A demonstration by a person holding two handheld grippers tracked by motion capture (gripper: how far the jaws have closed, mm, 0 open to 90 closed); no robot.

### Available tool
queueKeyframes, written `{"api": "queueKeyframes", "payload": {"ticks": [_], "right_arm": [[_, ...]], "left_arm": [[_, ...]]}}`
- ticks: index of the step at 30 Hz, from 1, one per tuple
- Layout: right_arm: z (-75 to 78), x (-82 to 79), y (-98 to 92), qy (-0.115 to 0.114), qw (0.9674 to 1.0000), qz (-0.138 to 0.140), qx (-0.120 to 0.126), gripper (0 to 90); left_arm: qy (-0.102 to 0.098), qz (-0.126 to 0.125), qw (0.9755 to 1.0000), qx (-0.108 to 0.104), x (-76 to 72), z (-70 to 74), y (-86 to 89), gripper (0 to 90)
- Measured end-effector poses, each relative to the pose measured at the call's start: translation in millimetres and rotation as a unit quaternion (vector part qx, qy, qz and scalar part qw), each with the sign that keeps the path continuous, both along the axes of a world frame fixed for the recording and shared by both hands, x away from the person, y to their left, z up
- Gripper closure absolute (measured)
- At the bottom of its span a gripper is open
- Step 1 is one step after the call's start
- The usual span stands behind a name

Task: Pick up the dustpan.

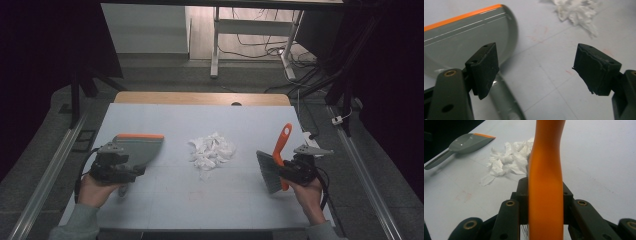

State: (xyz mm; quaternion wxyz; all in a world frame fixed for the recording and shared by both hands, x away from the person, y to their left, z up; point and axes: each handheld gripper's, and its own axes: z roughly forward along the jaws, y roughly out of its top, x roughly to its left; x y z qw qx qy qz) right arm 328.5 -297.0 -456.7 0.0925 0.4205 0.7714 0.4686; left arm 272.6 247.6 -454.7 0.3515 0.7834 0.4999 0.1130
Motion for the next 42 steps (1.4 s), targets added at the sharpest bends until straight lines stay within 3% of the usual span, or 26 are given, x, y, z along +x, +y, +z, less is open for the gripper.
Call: {"api": "queueKeyframes", "payload": {"ticks": [6, 13, 28, 35, 42], "right_arm": [[-2.4, 0.5, 1.5, 0.002, 1.0, 0.001, -0.004, 70.2], [-3.3, 0.7, 2.4, 0.004, 0.9999, 0.002, -0.009, 70.2], [-3.5, 0.5, 1.5, 0.007, 1.0, 0.002, -0.005, 70.2], [-3.8, 0.9, 2.6, 0.007, 0.9999, 0.003, -0.007, 70.2], [-3.6, 1.1, 2.5, 0.008, 0.9999, -0.002, -0.012, 70.2]], "left_arm": [[0.023, 0.046, 0.9986, 0.012, 4.6, -9.5, 12.6, 20.6], [0.053, 0.071, 0.9959, 0.019, 7.9, -25.8, 19.2, 19.3], [0.108, 0.076, 0.991, 0.021, 19.5, -58.0, 17.0, 18.7], [0.109, 0.1, 0.9888, 0.017, 25.5, -65.8, 17.3, 21.3], [0.108, 0.119, 0.9869, 0.019, 28.1, -70.3, 17.6, 31.8]]}}
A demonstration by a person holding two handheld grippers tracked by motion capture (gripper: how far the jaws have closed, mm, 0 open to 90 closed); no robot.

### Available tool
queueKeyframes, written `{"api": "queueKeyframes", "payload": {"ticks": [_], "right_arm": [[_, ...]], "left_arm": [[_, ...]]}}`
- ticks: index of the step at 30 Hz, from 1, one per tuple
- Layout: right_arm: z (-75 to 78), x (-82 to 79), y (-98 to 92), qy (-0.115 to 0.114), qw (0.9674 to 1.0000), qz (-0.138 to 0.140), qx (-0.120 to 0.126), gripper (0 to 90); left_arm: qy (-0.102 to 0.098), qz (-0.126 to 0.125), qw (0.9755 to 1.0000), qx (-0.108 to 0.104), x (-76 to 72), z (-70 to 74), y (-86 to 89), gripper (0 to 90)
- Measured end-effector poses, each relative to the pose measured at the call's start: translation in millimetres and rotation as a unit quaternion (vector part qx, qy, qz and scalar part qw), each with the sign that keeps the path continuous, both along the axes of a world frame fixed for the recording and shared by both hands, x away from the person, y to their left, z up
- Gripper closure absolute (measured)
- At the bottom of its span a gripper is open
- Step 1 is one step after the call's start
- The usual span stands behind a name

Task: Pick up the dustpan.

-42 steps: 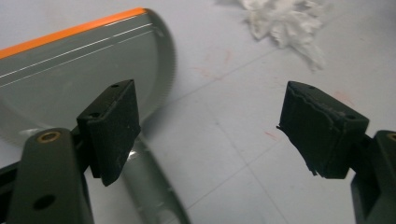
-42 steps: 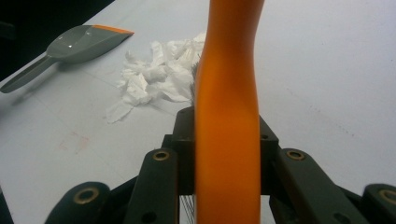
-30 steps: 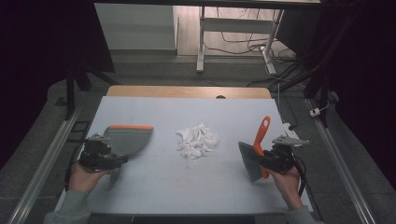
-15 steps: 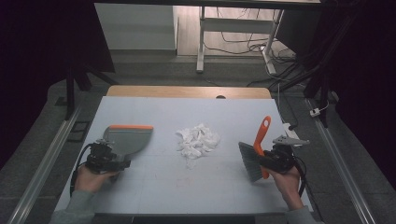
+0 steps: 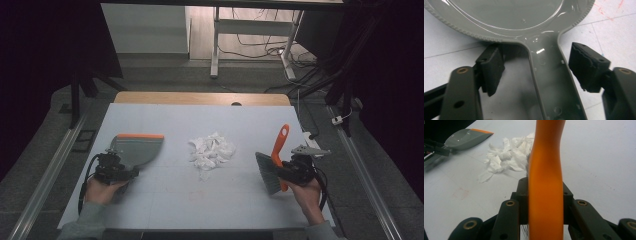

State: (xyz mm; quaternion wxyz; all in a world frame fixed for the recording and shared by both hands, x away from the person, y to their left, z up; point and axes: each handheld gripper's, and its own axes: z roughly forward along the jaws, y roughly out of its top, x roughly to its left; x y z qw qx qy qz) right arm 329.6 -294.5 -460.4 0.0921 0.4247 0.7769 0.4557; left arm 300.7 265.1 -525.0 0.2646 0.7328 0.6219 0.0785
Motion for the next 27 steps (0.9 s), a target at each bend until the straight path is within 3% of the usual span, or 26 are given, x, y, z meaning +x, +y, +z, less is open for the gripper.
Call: {"api": "queueKeyframes", "payload": {"ticks": [4, 11, 17, 27], "right_arm": [[-0.3, -0.3, -0.1, 0.001, 1.0, 0.0, 0.0, 70.2], [-0.4, -0.1, 1.2, 0.001, 1.0, 0.001, -0.002, 70.2], [-0.3, 0.0, 0.5, 0.001, 1.0, -0.001, -0.005, 70.2], [-0.4, 0.0, -0.5, 0.002, 1.0, -0.002, -0.005, 70.2]], "left_arm": [[0.005, 0.003, 1.0, -0.005, 1.7, -3.5, -0.4, 34.3], [-0.003, 0.012, 0.9998, -0.015, 2.8, -3.9, 1.4, 41.3], [-0.015, 0.021, 0.9994, -0.022, 2.2, -5.6, 5.2, 59.9], [-0.019, 0.013, 0.9995, -0.021, 1.8, -5.2, 11.3, 61.5]]}}
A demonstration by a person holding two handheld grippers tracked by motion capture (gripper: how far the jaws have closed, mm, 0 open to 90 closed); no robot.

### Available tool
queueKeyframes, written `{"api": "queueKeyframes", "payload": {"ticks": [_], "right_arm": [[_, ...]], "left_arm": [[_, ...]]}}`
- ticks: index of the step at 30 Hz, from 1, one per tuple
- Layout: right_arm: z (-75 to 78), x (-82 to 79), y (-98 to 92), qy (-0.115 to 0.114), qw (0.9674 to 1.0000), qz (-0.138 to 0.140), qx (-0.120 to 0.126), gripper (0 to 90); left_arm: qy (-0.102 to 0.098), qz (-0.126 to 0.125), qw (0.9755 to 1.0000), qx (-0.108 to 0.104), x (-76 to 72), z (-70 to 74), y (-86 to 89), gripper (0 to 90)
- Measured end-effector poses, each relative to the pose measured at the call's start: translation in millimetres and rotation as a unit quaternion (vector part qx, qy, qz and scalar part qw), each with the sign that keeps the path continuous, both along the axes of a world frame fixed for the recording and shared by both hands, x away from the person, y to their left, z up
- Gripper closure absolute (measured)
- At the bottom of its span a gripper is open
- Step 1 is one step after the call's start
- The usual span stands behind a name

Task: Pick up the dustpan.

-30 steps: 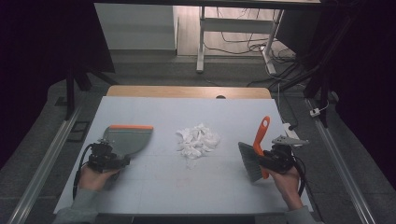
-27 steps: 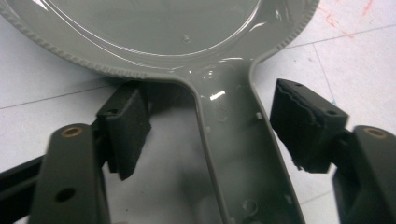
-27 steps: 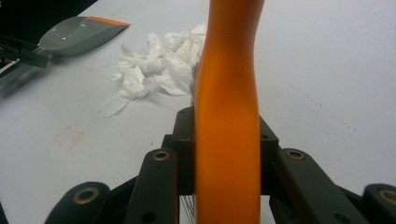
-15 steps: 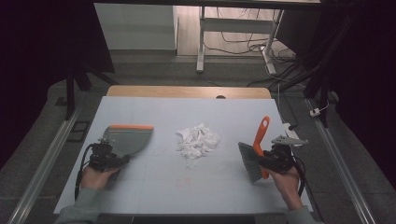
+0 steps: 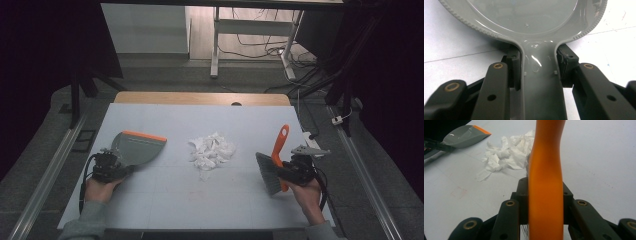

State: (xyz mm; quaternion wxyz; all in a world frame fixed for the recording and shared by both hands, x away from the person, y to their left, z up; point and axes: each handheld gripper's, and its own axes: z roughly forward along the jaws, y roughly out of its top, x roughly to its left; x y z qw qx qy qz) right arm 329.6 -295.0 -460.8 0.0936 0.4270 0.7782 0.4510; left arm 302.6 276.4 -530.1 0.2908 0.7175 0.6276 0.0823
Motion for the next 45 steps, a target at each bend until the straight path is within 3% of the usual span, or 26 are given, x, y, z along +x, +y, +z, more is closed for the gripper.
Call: {"api": "queueKeyframes", "payload": {"ticks": [13, 15, 18, 26, 29, 38, 45], "right_arm": [[0.2, -0.3, -0.5, -0.003, 1.0, 0.001, 0.002, 70.2], [0.5, -0.3, -0.9, -0.002, 1.0, 0.001, 0.001, 70.2], [0.4, -0.4, -1.0, -0.004, 1.0, 0.001, 0.003, 70.2], [1.2, -0.6, -1.9, -0.007, 1.0, 0.001, 0.002, 70.2], [1.3, -0.8, -2.2, -0.006, 1.0, 0.0, 0.004, 70.2], [2.3, -1.3, -3.5, -0.009, 0.9999, 0.0, 0.004, 70.2], [2.8, -1.7, -3.9, -0.01, 0.9999, -0.001, 0.008, 70.2]], "left_arm": [[-0.025, -0.011, 0.9995, -0.016, -4.5, 5.4, 11.7, 61.6], [-0.028, -0.021, 0.9992, -0.019, -4.8, 7.6, 12.7, 61.6], [-0.037, -0.042, 0.9982, -0.023, -6.8, 12.3, 15.4, 61.7], [-0.068, -0.061, 0.9952, -0.033, -13.7, 23.5, 26.9, 61.7], [-0.074, -0.069, 0.9936, -0.048, -15.7, 26.4, 31.6, 61.7], [-0.101, -0.086, 0.9904, -0.038, -21.6, 36.2, 38.2, 61.7], [-0.111, -0.108, 0.9874, -0.031, -25.4, 41.3, 38.7, 61.7]]}}
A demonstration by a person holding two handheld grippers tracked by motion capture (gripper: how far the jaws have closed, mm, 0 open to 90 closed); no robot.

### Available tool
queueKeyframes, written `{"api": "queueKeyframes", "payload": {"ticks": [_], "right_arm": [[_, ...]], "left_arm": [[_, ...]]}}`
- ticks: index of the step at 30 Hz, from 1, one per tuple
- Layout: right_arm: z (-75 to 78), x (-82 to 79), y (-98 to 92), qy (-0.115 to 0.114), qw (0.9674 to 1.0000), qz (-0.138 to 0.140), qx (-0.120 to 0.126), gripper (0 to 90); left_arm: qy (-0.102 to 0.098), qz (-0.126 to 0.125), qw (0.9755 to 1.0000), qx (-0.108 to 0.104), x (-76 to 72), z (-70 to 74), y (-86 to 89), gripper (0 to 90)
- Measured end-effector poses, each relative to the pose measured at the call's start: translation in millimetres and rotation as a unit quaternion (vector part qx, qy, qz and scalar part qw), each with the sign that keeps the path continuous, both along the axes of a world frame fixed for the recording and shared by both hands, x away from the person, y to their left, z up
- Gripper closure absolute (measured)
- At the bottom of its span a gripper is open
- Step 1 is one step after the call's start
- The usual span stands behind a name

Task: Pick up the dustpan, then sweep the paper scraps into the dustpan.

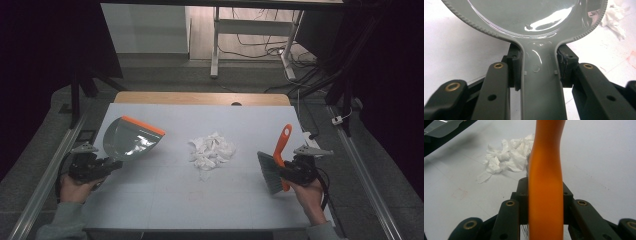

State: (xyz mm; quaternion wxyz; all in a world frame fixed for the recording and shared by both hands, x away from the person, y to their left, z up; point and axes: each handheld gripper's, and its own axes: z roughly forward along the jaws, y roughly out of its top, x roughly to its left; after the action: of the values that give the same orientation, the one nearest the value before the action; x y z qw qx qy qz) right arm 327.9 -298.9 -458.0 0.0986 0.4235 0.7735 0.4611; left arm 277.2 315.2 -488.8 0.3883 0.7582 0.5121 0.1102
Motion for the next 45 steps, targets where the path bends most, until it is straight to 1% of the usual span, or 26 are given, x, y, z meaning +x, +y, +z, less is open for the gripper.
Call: {"api": "queueKeyframes", "payload": {"ticks": [6, 8, 14, 20, 23, 28, 29, 31, 32, 33, 35, 38, 40, 42, 44, 45], "right_arm": [[0.2, -0.1, -0.2, 0.0, 1.0, 0.001, -0.001, 70.2], [0.3, -0.3, -1.0, 0.001, 1.0, -0.001, -0.001, 70.2], [0.9, -0.7, -0.3, -0.001, 1.0, 0.001, -0.002, 70.2], [0.6, -0.5, -0.9, 0.0, 1.0, 0.0, 0.0, 70.2], [0.8, -0.6, -1.4, 0.0, 1.0, 0.0, 0.001, 70.2], [1.2, -0.9, -0.7, -0.001, 1.0, 0.001, 0.0, 70.2], [1.1, -0.9, -0.6, -0.001, 1.0, 0.002, 0.0, 70.2], [0.7, -0.8, -0.4, 0.0, 1.0, 0.002, 0.001, 70.2], [0.5, -0.8, -0.3, 0.001, 1.0, 0.002, 0.001, 70.2], [0.2, -0.7, -0.2, 0.002, 1.0, 0.003, 0.001, 70.2], [0.0, -0.6, -0.2, 0.002, 1.0, 0.002, -0.001, 70.2], [0.1, -0.7, 0.0, 0.002, 1.0, 0.003, -0.001, 70.2], [0.0, -0.7, 0.2, 0.002, 1.0, 0.003, 0.0, 70.2], [-0.1, -0.5, 0.2, 0.0, 1.0, 0.003, -0.001, 70.2], [-0.3, -0.5, 0.3, 0.002, 1.0, 0.003, -0.001, 70.2], [-0.5, -0.5, 0.4, 0.003, 1.0, 0.004, -0.001, 70.2]], "left_arm": [[-0.002, -0.021, 0.9998, 0.006, -0.9, 4.7, -4.6, 61.7], [-0.002, -0.033, 0.9994, 0.008, -1.0, 5.6, -7.1, 61.7], [0.004, -0.066, 0.9976, 0.019, -1.4, 5.9, -16.9, 61.7], [0.017, -0.095, 0.9948, 0.033, 0.3, 2.7, -27.9, 61.6], [0.02, -0.11, 0.9929, 0.04, 1.1, 1.0, -33.7, 61.7], [0.03, -0.141, 0.9883, 0.051, 1.8, -1.3, -42.3, 61.6], [0.032, -0.144, 0.9875, 0.055, 2.1, -1.9, -43.7, 61.6], [0.037, -0.149, 0.9866, 0.055, 2.4, -3.5, -46.0, 61.6], [0.037, -0.154, 0.9856, 0.058, 2.8, -4.0, -46.7, 61.6], [0.039, -0.156, 0.9853, 0.058, 2.6, -4.5, -48.1, 61.6], [0.04, -0.164, 0.9837, 0.062, 2.8, -5.0, -49.9, 61.6], [0.041, -0.173, 0.9819, 0.063, 2.4, -6.0, -53.4, 61.6], [0.045, -0.179, 0.9806, 0.067, 2.2, -6.8, -55.7, 61.6], [0.046, -0.187, 0.9788, 0.07, 1.9, -7.7, -58.6, 61.6], [0.049, -0.198, 0.9763, 0.073, 1.7, -8.5, -61.4, 61.6], [0.05, -0.202, 0.9754, 0.073, 1.8, -9.1, -62.8, 61.6]]}}
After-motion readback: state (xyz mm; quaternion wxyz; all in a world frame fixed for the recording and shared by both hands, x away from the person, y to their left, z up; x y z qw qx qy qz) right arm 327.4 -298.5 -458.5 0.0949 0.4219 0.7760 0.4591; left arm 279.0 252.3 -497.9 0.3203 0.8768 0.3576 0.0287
